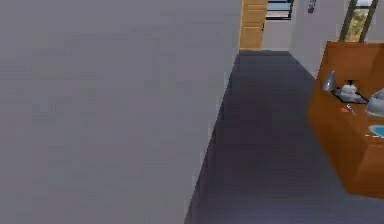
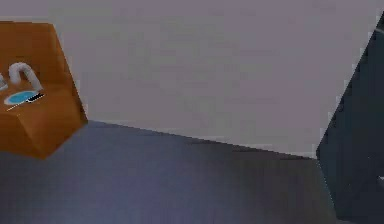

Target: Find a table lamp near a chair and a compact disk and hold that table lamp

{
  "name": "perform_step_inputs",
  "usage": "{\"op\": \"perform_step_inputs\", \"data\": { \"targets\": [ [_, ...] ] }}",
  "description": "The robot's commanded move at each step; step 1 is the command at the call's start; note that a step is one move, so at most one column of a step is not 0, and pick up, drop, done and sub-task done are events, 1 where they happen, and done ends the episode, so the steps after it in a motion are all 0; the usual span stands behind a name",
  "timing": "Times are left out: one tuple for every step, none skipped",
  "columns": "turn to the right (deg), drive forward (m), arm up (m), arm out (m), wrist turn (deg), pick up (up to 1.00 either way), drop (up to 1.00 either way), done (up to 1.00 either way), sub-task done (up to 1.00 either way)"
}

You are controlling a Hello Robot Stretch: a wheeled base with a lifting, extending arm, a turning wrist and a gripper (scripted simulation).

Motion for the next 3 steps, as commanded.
{"op": "perform_step_inputs", "data": {
  "targets": [
    [45.0,0.00,0.00,0.00,0.0,0.00,0.00,0.00,0.00],
    [45.0,0.00,0.00,0.00,0.0,0.00,0.00,0.00,0.00],
    [12.0,0.00,0.00,0.00,0.0,0.00,0.00,0.00,0.00]
  ]
}}
